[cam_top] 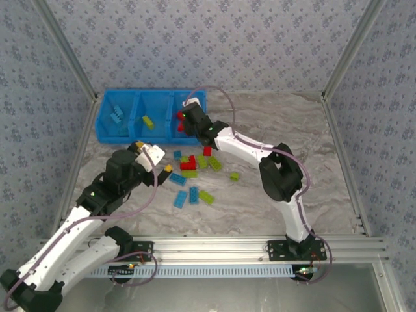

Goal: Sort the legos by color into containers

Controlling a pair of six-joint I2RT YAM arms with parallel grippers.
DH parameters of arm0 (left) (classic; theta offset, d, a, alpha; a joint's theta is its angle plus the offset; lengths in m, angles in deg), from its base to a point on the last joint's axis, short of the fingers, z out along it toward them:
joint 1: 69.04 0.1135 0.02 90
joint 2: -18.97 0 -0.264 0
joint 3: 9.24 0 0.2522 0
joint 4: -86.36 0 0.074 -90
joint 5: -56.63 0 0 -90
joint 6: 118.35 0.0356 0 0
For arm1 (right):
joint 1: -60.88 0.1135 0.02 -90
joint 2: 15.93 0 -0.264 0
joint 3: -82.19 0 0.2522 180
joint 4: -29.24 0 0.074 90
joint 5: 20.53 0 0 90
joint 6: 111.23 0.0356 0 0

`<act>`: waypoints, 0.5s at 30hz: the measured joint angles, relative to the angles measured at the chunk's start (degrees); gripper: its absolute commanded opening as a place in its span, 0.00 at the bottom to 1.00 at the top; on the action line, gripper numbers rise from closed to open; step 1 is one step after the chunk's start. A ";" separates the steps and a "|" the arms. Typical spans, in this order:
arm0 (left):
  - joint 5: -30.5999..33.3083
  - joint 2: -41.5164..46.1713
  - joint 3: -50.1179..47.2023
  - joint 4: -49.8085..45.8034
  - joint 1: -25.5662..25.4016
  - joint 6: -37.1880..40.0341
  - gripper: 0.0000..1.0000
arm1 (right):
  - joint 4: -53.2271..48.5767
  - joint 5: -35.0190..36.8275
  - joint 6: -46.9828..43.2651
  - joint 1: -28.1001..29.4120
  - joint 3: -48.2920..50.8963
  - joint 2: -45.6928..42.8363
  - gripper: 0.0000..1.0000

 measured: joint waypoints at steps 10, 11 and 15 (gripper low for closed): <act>6.03 -5.14 -0.20 2.03 1.20 -7.50 0.99 | -3.72 -7.93 -0.42 3.26 20.90 -29.66 0.75; 6.45 -6.34 0.44 1.53 1.22 -10.03 0.99 | -4.50 -10.27 -0.48 3.52 24.06 -35.23 0.82; 6.64 -9.90 6.25 -2.75 1.22 -25.49 0.99 | -6.97 -16.37 -0.37 5.11 33.94 -51.63 0.97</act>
